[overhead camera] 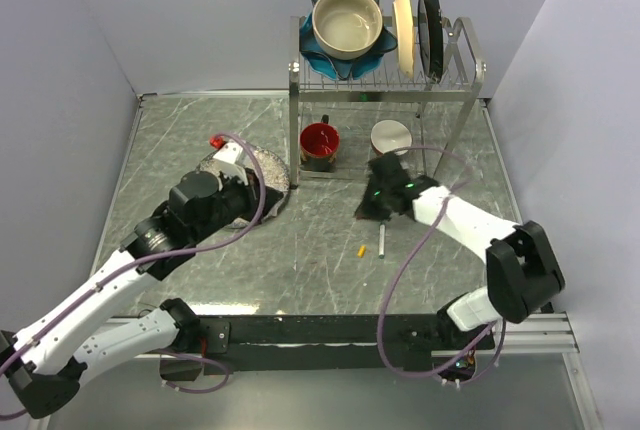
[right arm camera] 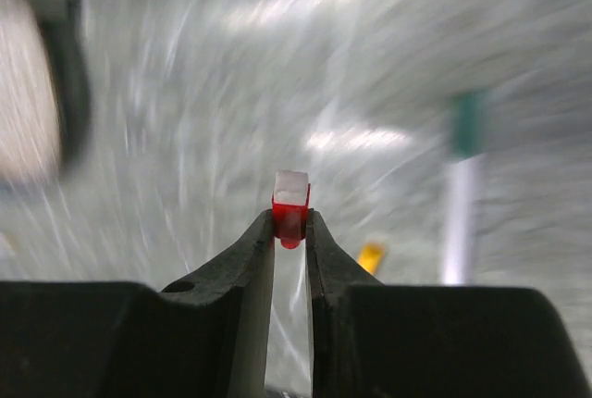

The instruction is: Insert the pens into the pen caps

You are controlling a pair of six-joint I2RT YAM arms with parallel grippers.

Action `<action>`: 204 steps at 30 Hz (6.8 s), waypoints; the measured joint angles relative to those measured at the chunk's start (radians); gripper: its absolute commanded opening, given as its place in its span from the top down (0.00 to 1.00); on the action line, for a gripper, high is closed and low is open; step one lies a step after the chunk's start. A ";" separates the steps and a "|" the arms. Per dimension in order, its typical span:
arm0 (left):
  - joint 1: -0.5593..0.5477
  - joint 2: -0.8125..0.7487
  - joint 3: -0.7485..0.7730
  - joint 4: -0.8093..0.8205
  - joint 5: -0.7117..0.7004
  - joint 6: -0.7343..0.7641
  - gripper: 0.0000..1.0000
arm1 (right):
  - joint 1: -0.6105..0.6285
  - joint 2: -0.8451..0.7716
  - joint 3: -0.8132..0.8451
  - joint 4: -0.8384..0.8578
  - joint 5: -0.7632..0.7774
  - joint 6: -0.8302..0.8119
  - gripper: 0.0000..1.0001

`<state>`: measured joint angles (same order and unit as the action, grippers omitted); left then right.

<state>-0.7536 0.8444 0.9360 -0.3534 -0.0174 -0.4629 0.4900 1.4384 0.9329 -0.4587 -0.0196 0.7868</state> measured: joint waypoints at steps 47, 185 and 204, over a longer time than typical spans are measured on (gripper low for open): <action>-0.017 -0.143 -0.051 -0.034 -0.168 0.015 0.99 | 0.351 0.335 0.162 -0.158 0.193 -0.080 0.64; -0.060 -0.154 -0.290 0.562 0.509 -0.159 0.99 | 0.428 -0.513 -0.191 0.935 -0.252 -0.010 1.00; -0.071 -0.127 -0.291 0.503 0.480 -0.178 0.99 | 0.505 -0.577 -0.303 0.945 -0.101 -0.064 1.00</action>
<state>-0.8249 0.7174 0.6453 0.1497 0.4622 -0.6407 0.9951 0.8616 0.6300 0.4862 -0.1207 0.7231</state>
